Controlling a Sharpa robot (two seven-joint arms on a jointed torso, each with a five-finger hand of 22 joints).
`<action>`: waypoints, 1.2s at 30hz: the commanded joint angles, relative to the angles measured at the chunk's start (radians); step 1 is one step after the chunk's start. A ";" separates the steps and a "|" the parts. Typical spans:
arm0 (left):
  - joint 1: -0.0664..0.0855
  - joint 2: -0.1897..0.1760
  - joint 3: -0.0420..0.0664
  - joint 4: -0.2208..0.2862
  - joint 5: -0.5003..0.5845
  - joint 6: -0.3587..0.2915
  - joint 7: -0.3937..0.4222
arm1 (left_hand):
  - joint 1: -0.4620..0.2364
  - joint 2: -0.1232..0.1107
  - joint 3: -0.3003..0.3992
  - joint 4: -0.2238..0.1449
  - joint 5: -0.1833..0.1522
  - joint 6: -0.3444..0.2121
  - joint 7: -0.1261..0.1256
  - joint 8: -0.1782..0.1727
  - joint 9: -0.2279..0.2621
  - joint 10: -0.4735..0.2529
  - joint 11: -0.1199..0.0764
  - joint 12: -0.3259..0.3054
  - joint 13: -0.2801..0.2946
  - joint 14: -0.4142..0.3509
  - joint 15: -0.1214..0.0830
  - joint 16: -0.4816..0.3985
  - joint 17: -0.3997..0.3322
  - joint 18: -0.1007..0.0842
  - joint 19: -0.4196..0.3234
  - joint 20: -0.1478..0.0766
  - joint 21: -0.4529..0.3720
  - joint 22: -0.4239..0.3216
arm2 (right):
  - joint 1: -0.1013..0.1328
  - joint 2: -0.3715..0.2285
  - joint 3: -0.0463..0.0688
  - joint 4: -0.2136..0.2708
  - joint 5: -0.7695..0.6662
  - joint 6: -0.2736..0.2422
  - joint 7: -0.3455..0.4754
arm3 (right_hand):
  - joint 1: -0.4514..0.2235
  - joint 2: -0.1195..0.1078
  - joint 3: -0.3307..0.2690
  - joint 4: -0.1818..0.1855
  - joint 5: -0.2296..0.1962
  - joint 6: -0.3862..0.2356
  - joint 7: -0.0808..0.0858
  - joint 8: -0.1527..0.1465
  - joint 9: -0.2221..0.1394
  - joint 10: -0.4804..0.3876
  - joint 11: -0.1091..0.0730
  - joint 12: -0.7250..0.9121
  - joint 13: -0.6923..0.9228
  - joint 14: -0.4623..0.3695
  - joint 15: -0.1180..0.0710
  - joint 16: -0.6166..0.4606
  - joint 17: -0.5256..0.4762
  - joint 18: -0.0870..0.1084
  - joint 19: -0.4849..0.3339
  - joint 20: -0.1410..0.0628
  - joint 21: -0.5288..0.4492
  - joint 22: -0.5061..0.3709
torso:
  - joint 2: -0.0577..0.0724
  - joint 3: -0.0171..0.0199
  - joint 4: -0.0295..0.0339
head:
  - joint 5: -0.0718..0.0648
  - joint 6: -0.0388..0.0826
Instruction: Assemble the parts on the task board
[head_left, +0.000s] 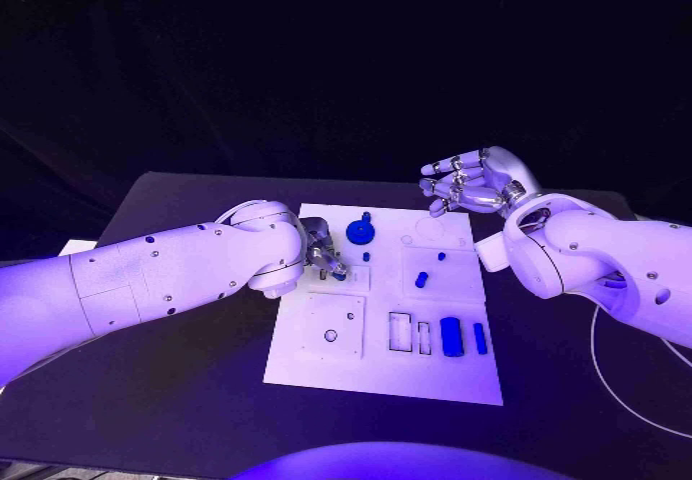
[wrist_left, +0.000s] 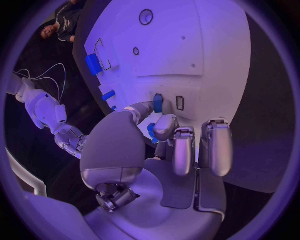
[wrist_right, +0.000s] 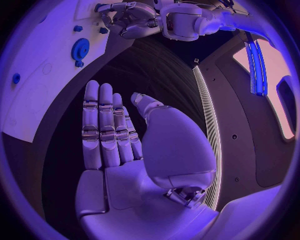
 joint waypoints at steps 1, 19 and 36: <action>-0.003 -0.002 -0.001 0.004 -0.027 0.025 -0.034 | -0.006 0.002 0.183 -0.177 0.004 0.004 -0.006 0.003 0.002 0.005 0.001 0.003 -0.002 0.105 -0.008 0.003 0.263 -0.006 0.044 -0.008 0.003 0.130 | -0.001 0.001 0.000 0.000 0.002 0.018 0.007 | -0.008 0.004 -0.003 0.001 0.007 0.004 0.001 -0.001 0.001 0.001 0.001 -0.003 -0.001 0.007 0.001 -0.005 -0.001 0.006 0.006 -0.003 -0.003 -0.001 | 0.000 0.0006 -0.0002 | 0.001 -0.001; -0.003 0.033 -0.001 -0.055 0.055 0.094 -0.060 | -0.059 0.020 0.171 -0.144 0.008 0.018 -0.017 0.014 0.013 0.013 -0.005 0.006 0.004 0.105 -0.013 0.003 0.263 -0.005 0.042 -0.012 -0.001 0.126 | -0.002 -0.001 0.000 0.001 0.003 0.019 0.004 | -0.011 0.005 -0.004 0.002 0.008 0.004 0.001 -0.002 0.001 0.001 0.002 -0.003 -0.002 0.007 0.001 -0.006 -0.001 0.006 0.007 -0.003 -0.004 -0.002 | 0.000 0.0008 -0.0027 | 0.000 0.000; -0.003 0.047 0.000 -0.083 0.069 0.122 -0.064 | -0.130 0.014 0.065 -0.102 0.005 0.054 -0.039 0.018 0.015 0.034 -0.021 0.035 0.041 0.105 -0.025 0.003 0.263 -0.009 0.050 -0.021 0.009 0.143 | -0.002 -0.002 -0.001 0.002 0.004 0.021 0.002 | -0.013 0.005 -0.005 0.003 0.013 0.004 0.001 -0.002 0.000 0.000 0.002 -0.003 -0.003 0.007 0.001 -0.007 -0.002 0.006 0.007 -0.002 -0.007 -0.003 | 0.001 0.0008 -0.0012 | -0.007 -0.003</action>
